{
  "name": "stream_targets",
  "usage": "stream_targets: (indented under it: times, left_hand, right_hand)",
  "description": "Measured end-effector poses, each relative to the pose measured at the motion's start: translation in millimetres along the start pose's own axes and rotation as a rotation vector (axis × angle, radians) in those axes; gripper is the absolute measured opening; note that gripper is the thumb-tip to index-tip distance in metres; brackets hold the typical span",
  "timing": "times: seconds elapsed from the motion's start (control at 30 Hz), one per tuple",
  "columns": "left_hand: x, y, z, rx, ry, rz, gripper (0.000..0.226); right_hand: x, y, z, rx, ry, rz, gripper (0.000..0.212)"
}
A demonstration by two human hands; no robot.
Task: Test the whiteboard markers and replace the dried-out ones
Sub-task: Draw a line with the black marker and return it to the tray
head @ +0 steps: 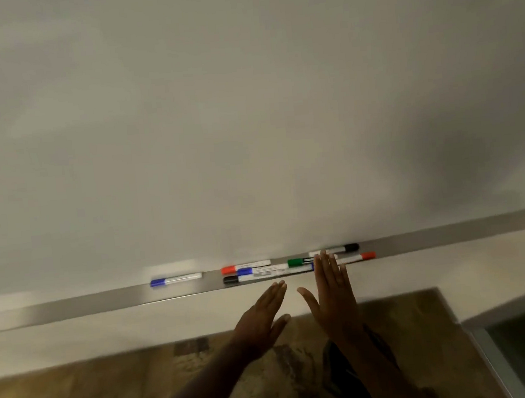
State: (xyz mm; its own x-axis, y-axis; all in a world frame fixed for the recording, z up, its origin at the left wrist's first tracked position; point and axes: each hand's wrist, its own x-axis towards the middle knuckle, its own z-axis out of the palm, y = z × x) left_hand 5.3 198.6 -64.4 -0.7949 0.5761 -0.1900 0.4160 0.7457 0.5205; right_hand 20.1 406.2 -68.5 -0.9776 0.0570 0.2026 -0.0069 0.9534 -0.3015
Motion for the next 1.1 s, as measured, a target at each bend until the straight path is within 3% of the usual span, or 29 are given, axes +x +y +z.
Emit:
stream_targets:
  times: [0.13, 0.33, 0.43, 0.63, 0.87, 1.1]
  left_hand:
    - [-20.9, -18.6, -38.5, 0.021, 0.100, -0.063, 0.075]
    - [-15.4, -67.4, -76.0, 0.182, 0.380, -0.002, 0.031]
    - [-4.2, -81.4, -88.5, 0.237, 0.370, -0.062, 0.024]
    - [16.2, -100.3, -96.9, 0.221, 0.274, -0.085, 0.028]
    - [30.7, -112.7, -93.9, 0.322, 0.160, -0.037, 0.033]
    - [36.2, -120.1, -88.0, 0.357, 0.165, 0.013, 0.026]
  right_hand:
    - [22.9, -38.1, -3.9, -0.015, -0.014, -0.108, 0.072]
    - [50.1, -73.6, 4.6, -0.128, -0.106, -0.213, 0.043]
    - [59.5, -80.5, 10.6, -0.198, -0.161, -0.230, 0.029]
    - [79.7, -83.1, 28.3, -0.249, -0.204, -0.240, 0.021]
    - [92.1, -80.0, 31.6, -0.317, -0.226, -0.317, 0.028]
    - [94.3, -80.3, 33.9, -0.355, -0.208, -0.434, 0.033]
